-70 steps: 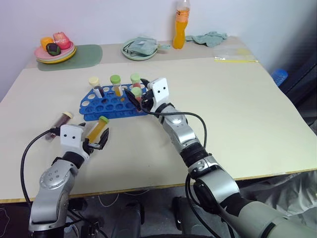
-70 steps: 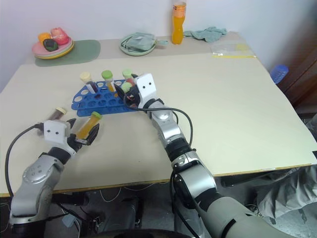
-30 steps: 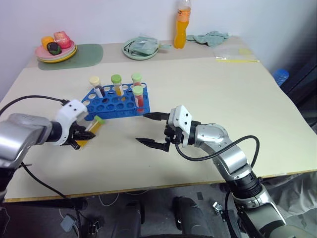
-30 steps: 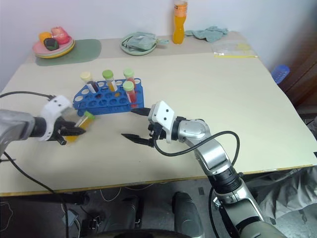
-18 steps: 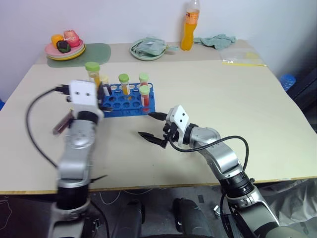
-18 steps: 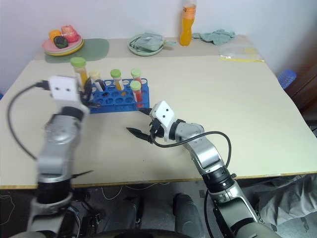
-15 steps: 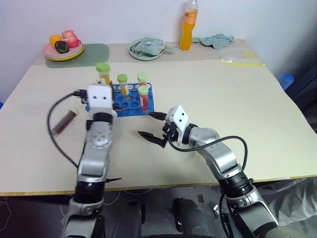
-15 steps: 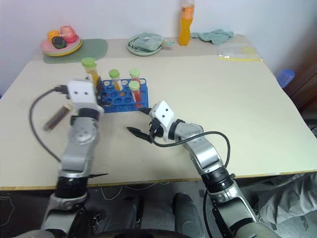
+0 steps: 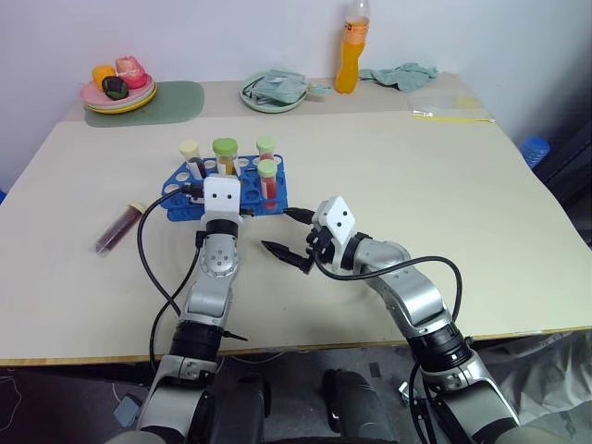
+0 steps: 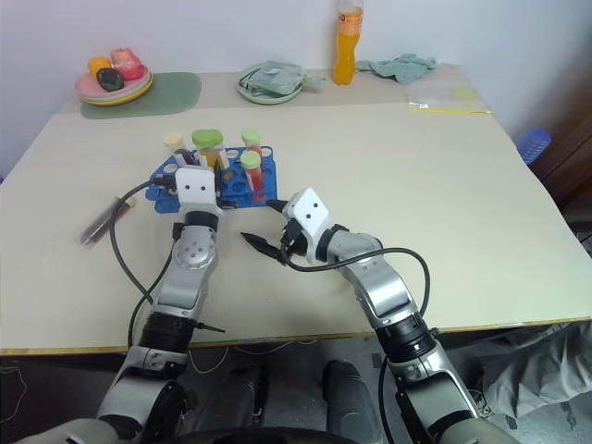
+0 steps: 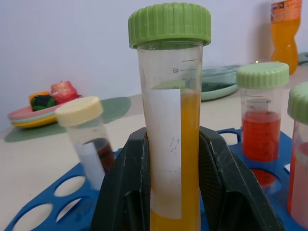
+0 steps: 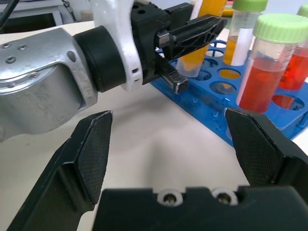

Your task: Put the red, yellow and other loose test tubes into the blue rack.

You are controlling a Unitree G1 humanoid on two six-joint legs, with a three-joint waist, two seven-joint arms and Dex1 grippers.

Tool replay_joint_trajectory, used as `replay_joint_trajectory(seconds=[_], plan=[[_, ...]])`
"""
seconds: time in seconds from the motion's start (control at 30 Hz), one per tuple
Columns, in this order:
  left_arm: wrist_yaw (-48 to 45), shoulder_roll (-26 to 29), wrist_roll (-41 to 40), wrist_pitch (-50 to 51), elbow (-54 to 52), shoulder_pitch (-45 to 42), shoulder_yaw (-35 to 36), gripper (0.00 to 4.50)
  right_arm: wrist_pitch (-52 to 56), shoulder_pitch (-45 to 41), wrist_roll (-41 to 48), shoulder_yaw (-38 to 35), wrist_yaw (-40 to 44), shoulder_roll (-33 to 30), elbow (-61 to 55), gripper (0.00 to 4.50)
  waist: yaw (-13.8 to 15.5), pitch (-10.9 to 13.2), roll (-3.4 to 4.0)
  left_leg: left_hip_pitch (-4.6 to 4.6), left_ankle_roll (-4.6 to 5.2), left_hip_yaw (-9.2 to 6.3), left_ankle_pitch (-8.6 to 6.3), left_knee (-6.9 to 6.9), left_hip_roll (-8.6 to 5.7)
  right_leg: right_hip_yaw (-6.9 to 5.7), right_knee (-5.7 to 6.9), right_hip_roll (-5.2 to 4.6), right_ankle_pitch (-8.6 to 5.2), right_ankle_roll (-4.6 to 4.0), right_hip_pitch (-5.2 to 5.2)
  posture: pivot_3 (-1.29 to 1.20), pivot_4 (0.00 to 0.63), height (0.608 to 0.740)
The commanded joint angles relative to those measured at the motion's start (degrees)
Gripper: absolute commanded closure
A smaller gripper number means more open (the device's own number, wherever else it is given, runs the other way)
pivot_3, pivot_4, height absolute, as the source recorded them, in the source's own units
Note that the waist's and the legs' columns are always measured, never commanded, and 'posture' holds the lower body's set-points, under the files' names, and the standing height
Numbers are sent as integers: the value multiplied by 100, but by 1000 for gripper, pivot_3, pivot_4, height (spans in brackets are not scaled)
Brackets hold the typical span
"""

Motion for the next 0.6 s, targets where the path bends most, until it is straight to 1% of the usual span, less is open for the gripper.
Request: replay_joint_trajectory(seconds=[0.03, 0.2, 0.43, 0.5, 0.57, 0.6], plan=[[-122, -119, -170, -176, 141, -95, 65, 3740, -16, -5, 45, -81, -28, 10, -306, 380, -2, 0, 0, 0, 0, 0, 0, 0, 0, 0, 0, 0, 0, 0, 0, 0, 150, 740], [-116, -157, -136, -411, 459, -162, 116, 3740, 15, 9, 45, -73, -38, 12, -345, 380, 4, -1, 1, 1, 0, 0, 0, 0, 0, 0, 0, 0, 0, 0, 1, 0, 150, 740], [-237, -167, -216, -1045, 668, -38, 191, 3740, 31, 9, 45, -65, -56, 38, -354, 380, 0, -1, 1, 1, 0, 0, 0, 0, 0, 0, 0, 0, 0, 0, 2, 0, 150, 740], [-358, -174, -287, -1104, 685, 26, 215, 2701, 15, 4, 44, -61, -55, 42, -349, 380, 0, -1, 1, 1, 0, 0, 0, 0, 0, 0, -1, 0, 0, 0, 2, 0, 150, 740], [-456, -180, -385, -1201, 614, 91, 254, 1800, 3, -8, 47, -56, -55, 51, -342, 380, -1, -1, 1, 1, 0, -1, 0, 0, 0, 0, -1, 0, 0, 0, 2, 0, 150, 740], [-480, -186, -449, -1267, 518, 133, 296, 1280, 0, -15, 53, -54, -55, 59, -344, 380, -2, -1, 1, 1, 0, -1, 0, 0, 0, 0, -1, 0, 0, 0, 2, 0, 150, 740]])
